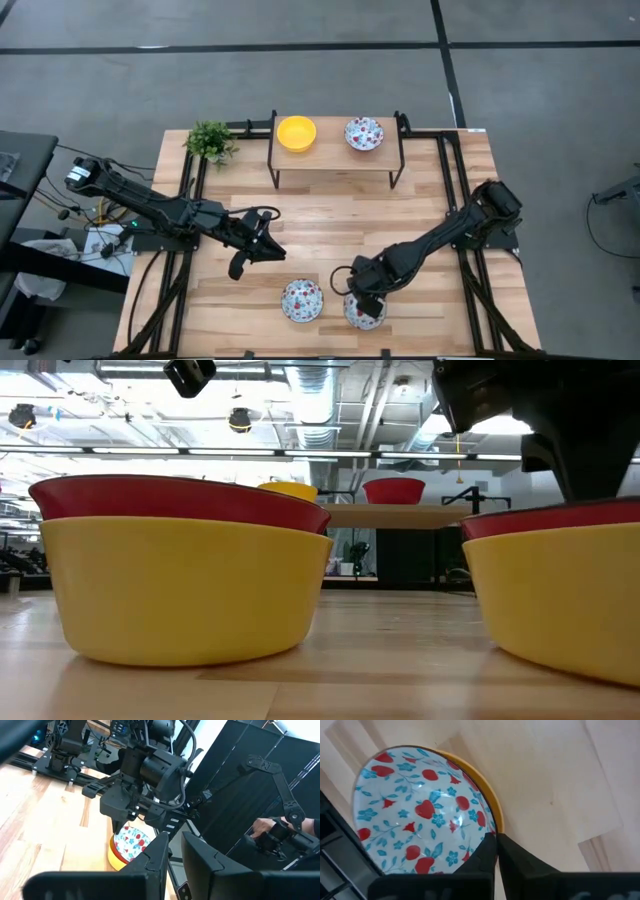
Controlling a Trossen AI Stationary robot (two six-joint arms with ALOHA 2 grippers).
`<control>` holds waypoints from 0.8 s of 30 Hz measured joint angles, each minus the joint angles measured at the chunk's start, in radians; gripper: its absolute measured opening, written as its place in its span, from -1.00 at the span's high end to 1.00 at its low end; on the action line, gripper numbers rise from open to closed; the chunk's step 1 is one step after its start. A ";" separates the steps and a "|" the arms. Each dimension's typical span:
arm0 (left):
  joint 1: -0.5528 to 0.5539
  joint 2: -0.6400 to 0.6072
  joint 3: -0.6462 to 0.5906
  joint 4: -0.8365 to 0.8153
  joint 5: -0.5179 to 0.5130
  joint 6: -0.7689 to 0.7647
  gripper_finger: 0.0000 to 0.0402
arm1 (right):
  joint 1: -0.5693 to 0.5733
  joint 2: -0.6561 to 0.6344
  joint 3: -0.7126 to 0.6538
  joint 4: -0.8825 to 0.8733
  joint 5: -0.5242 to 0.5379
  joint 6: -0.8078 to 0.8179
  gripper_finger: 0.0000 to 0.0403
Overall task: Pick & Place Mini bowls
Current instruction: Stack the right white bowl on top of the white bowl on the shelf
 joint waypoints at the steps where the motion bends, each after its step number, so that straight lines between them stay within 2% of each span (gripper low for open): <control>1: 0.000 0.000 0.000 0.000 0.000 0.000 0.73 | -0.003 -0.007 0.000 -0.001 0.005 -0.003 1.00; 13: 0.000 0.000 0.000 0.000 0.000 0.000 0.73 | -0.058 -0.106 -0.001 -0.033 0.041 -0.049 1.00; 24: 0.000 0.000 0.000 0.000 0.000 0.000 0.73 | -0.073 -0.122 -0.001 -0.049 0.039 -0.097 1.00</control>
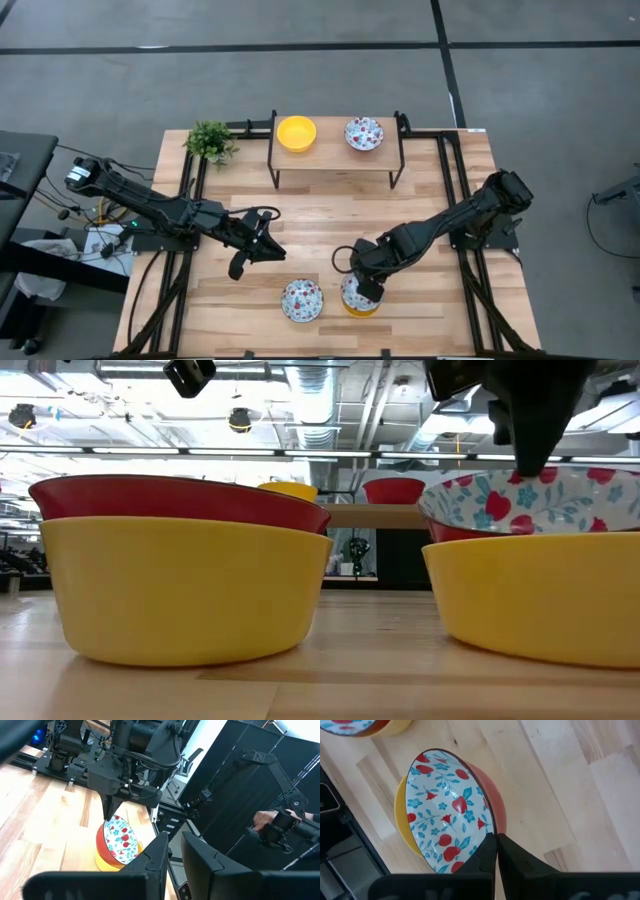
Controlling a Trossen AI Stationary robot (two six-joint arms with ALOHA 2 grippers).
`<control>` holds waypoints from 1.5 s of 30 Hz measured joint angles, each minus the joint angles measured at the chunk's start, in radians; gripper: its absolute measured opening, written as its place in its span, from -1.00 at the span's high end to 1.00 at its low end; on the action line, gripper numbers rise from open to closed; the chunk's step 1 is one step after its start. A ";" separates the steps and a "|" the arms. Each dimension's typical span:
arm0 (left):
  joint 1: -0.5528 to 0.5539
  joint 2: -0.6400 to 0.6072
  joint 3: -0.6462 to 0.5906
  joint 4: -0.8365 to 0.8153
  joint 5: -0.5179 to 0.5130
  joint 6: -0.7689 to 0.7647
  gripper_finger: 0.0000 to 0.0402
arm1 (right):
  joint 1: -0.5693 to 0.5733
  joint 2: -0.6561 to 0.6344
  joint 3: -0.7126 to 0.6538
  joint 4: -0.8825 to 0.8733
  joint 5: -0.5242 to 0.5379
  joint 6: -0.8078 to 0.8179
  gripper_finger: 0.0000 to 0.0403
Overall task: Pick & Place Mini bowls
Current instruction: Stack the right white bowl on top of the white bowl on the shelf
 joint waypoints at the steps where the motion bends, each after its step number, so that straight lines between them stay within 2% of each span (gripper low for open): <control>1: 0.000 0.000 0.000 0.000 0.000 0.000 0.73 | 0.000 0.000 0.000 0.000 0.000 -0.003 1.00; 7: 0.000 0.000 0.000 0.000 0.000 0.000 0.73 | -0.005 -0.008 0.012 -0.017 -0.015 -0.017 1.00; 25: 0.000 0.000 0.000 0.000 0.000 0.003 0.73 | -0.091 -0.008 0.260 -0.200 0.001 -0.192 1.00; 29: 0.000 0.000 0.000 0.000 0.012 0.069 0.73 | -0.120 -0.008 0.311 -0.248 0.017 -0.222 1.00; 37: 0.006 -0.008 0.000 -0.002 0.014 0.181 0.73 | -0.206 -0.008 0.430 -0.363 0.029 -0.308 1.00; 45: 0.055 -0.111 -0.001 0.000 0.007 0.207 0.73 | -0.330 -0.008 0.551 -0.427 0.031 -0.428 1.00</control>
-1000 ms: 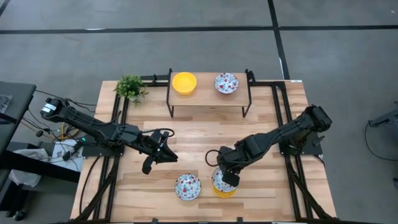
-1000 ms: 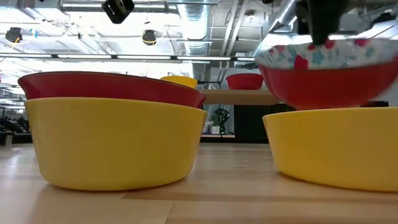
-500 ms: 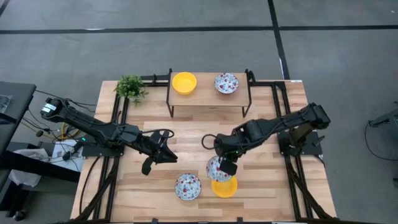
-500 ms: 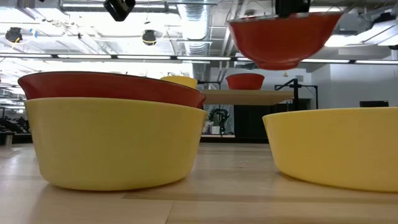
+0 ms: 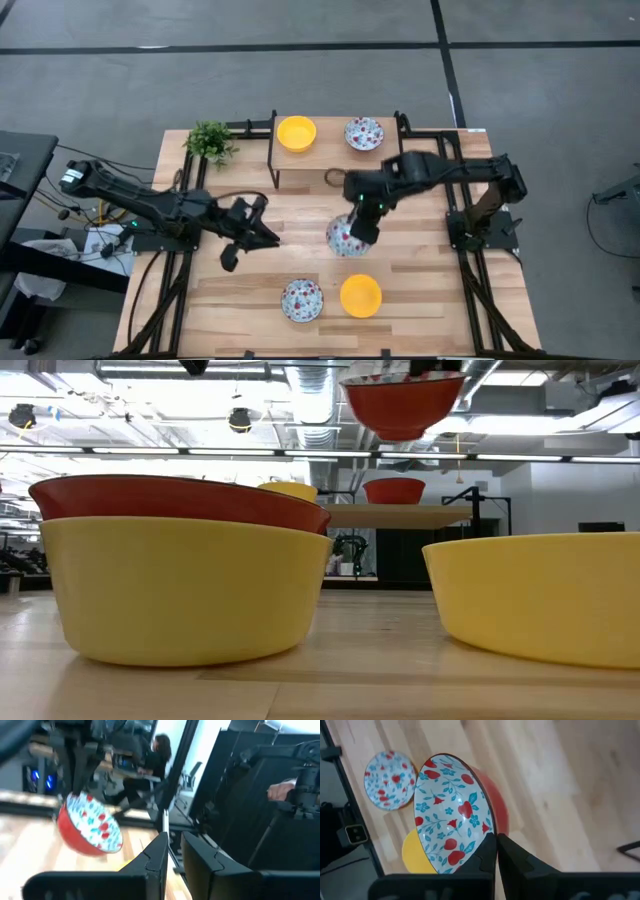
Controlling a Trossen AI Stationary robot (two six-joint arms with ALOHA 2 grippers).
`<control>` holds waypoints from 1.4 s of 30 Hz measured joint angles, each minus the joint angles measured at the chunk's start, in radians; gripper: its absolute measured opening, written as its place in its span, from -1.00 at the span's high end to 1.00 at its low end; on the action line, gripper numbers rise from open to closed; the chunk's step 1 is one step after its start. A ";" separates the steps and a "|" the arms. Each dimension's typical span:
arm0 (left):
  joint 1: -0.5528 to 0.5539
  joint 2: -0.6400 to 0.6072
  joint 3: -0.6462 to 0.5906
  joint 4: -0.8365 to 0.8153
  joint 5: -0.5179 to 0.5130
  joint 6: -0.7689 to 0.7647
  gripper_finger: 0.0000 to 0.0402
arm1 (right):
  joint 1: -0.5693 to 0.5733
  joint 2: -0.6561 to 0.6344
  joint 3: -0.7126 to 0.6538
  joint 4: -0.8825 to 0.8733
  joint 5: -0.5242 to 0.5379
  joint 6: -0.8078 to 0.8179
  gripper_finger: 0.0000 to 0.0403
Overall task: Pick & Place Mini bowls
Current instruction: Stack the right white bowl on top of the white bowl on the shelf
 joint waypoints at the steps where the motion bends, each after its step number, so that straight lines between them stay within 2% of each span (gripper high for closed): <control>1: 0.007 -0.016 0.000 -0.002 0.000 0.011 0.73 | -0.019 0.000 0.013 -0.004 0.000 -0.018 1.00; 10: 0.097 -0.140 0.000 -0.062 0.000 0.052 0.73 | -0.221 0.000 0.117 -0.090 -0.004 -0.173 1.00; 25: 0.132 -0.150 0.000 -0.108 0.000 0.020 0.73 | -0.562 0.000 0.158 -0.095 -0.110 -0.357 1.00; 33: 0.132 -0.150 0.000 -0.110 0.000 0.018 0.73 | -0.694 0.000 0.158 -0.075 -0.139 -0.395 1.00; 42: 0.132 -0.150 0.001 -0.111 0.000 0.018 0.73 | -0.784 0.001 0.158 -0.001 -0.170 -0.389 1.00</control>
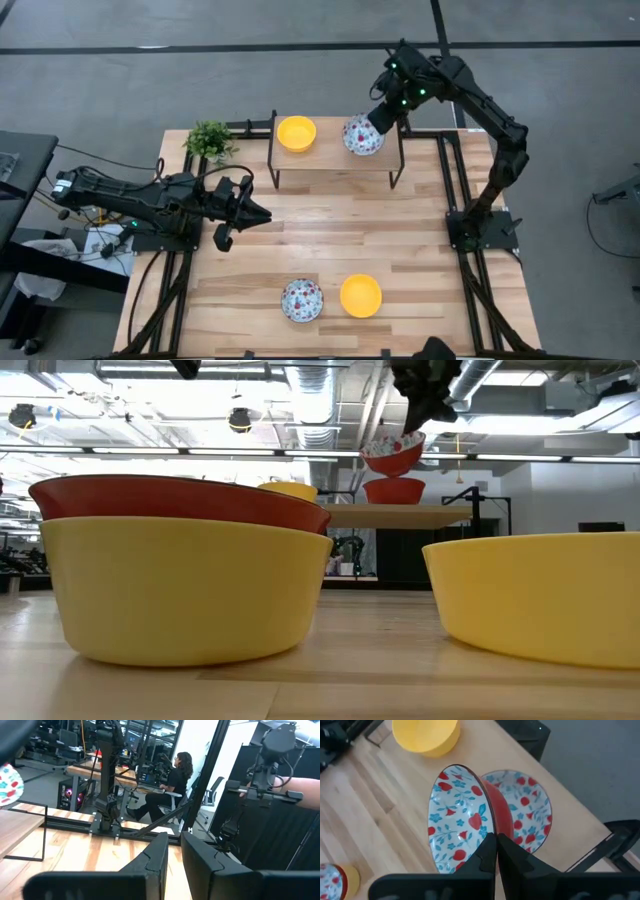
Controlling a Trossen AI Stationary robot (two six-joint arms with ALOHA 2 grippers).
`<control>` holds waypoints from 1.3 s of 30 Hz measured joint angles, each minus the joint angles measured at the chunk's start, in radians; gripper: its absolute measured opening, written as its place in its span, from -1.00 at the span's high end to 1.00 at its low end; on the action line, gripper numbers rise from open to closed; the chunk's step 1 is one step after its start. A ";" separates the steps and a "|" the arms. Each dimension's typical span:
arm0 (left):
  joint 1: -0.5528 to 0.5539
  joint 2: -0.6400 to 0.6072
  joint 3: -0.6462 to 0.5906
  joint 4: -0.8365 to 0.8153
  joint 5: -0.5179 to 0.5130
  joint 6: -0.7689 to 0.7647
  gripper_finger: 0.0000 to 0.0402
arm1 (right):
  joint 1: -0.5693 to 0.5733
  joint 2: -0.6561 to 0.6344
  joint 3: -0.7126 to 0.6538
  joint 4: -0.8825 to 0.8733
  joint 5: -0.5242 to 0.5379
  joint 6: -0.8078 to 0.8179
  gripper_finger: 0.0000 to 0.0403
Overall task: Pick & Place Mini bowls
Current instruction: Stack the right white bowl on top of the white bowl on the shelf
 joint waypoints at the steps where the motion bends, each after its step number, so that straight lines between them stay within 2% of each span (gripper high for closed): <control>1: 0.000 0.000 0.000 0.000 0.000 0.000 0.73 | -0.008 0.001 0.000 0.005 -0.004 0.001 1.00; 18: 0.000 0.000 0.000 -0.001 0.000 0.000 0.73 | -0.014 0.093 -0.004 0.017 0.002 -0.005 1.00; 30: 0.000 0.000 0.000 -0.001 0.000 0.000 0.73 | -0.043 0.098 -0.004 0.007 0.011 -0.005 1.00; 39: 0.000 0.000 0.000 -0.002 0.000 0.000 0.73 | -0.043 0.098 -0.004 0.004 0.064 -0.006 1.00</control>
